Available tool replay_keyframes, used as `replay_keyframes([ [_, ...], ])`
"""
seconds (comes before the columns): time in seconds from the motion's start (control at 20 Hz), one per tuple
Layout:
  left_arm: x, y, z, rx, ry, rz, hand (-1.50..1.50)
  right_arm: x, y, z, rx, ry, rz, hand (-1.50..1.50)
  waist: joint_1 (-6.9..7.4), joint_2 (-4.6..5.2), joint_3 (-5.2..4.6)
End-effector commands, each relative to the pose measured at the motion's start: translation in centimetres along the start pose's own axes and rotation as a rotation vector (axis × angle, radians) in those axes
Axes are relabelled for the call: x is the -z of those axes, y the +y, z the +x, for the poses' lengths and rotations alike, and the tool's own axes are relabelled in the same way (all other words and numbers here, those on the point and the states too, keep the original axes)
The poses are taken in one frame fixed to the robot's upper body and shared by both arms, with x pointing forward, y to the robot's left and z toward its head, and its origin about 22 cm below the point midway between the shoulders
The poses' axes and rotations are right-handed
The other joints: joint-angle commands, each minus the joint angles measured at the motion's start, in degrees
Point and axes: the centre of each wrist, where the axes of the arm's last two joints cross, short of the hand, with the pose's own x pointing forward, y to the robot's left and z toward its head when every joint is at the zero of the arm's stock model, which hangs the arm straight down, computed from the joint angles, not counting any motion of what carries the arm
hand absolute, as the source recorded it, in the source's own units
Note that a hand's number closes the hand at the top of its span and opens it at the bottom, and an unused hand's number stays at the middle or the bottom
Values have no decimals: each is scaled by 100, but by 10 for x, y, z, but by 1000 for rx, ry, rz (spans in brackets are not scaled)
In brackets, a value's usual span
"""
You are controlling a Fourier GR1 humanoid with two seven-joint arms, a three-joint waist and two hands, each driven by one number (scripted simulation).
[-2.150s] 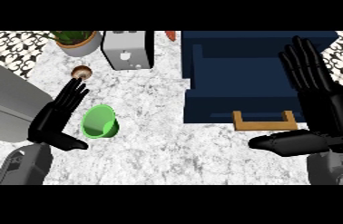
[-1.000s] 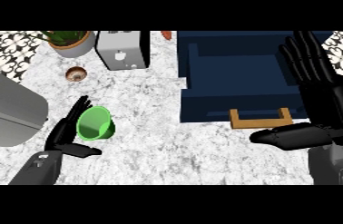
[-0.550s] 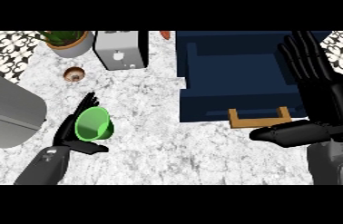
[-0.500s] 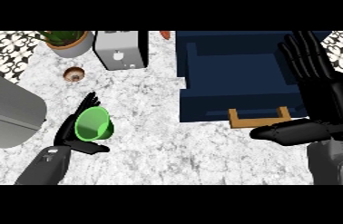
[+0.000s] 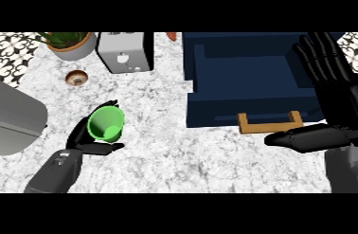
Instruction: Pick up the cup, place it into the drawer and close the drawer
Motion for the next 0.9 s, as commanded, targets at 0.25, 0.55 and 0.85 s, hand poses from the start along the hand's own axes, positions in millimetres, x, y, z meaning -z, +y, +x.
replay_keyframes([
  [0.25, 9, -10, 2, 109, -313, 52, 150, -3, -6, 1, -10, 14, -12, -150, -3, -4, 1],
  [0.55, 4, -26, -11, 205, -368, 394, 150, 1, -10, 0, -5, 3, -33, -150, 117, -16, 9],
  [0.85, 12, -33, -7, 4, -523, 423, 150, -7, -17, 5, -14, 25, -18, -150, 171, -87, 23],
])
